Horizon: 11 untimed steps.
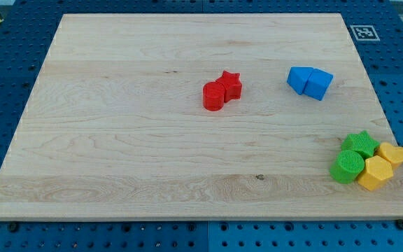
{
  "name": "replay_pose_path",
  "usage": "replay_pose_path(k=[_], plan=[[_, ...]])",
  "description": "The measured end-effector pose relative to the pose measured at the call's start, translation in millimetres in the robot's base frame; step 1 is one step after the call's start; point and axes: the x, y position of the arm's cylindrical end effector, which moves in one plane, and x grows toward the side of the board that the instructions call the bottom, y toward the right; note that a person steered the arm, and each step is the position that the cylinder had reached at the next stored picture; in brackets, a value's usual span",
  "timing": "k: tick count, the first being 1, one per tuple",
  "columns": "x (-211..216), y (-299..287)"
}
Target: Separate the green star and yellow heart
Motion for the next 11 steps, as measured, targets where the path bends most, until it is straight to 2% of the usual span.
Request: replay_pose_path(k=[1,2,3,5,6,7,8,9,11], plan=[[64,-18],[66,-27],[65,-71],[52,-4],[22,20],[-32,16],[-14,-14],[-45,-44],[-19,-52]])
